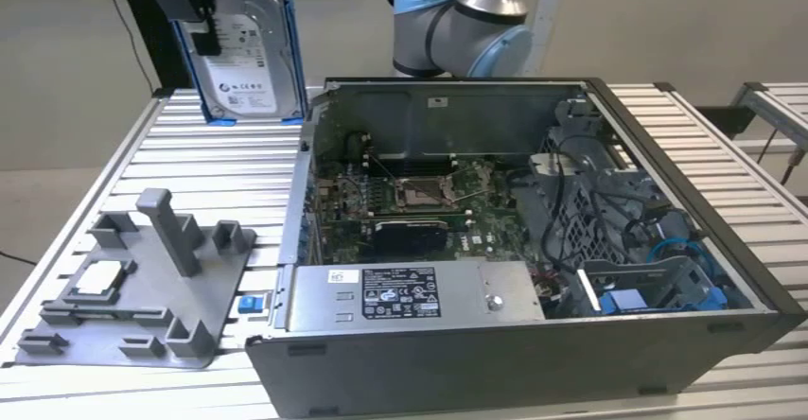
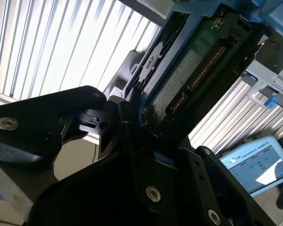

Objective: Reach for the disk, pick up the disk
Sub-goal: 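Pick up the disk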

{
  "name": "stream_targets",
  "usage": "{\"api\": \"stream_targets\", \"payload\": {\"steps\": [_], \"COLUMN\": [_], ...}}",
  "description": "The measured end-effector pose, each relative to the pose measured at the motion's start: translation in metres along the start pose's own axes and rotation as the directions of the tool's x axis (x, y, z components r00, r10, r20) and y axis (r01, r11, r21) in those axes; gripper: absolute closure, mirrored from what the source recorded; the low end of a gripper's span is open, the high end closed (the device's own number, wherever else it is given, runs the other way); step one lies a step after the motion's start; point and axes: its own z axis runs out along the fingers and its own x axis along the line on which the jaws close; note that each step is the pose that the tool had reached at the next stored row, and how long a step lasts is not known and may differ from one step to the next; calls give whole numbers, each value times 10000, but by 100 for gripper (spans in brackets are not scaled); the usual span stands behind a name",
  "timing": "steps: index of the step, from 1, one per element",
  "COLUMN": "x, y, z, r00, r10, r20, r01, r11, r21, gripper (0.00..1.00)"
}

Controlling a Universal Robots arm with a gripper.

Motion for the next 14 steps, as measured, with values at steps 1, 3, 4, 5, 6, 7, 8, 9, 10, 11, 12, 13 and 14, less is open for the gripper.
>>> {"api": "stream_targets", "payload": {"steps": [1,3,4,5,6,7,8,9,10,11,12,13,14], "x": [0,0,-1,0,-1,-1,-1,-1,-1,-1,-1,-1,-1], "y": [-25,-73,-97,-122,-146,-169,-193,-216,-240,-264,-288,-311,-334], "z": [-1,-1,-1,-1,-1,-1,-1,-1,-1,-1,-2,-2,-2], "r00": [10000,10000,10000,10000,10000,10000,10000,10000,10000,10000,10000,10000,10000], "r10": [-2,-6,-8,-10,-12,-14,-15,-17,-19,-21,-24,-26,-28], "r20": [-1,0,-1,-1,-1,-1,-1,-1,-1,-1,-2,-1,-2], "r01": [2,6,8,10,12,14,15,17,19,21,24,26,28], "r11": [10000,10000,10000,10000,10000,10000,10000,10000,10000,10000,10000,10000,10000], "r21": [-3,-6,-8,-10,-12,-13,-14,-16,-18,-19,-21,-23,-24], "gripper": [100,100,100,100,100,100,100,100,100,100,100,100,100]}}
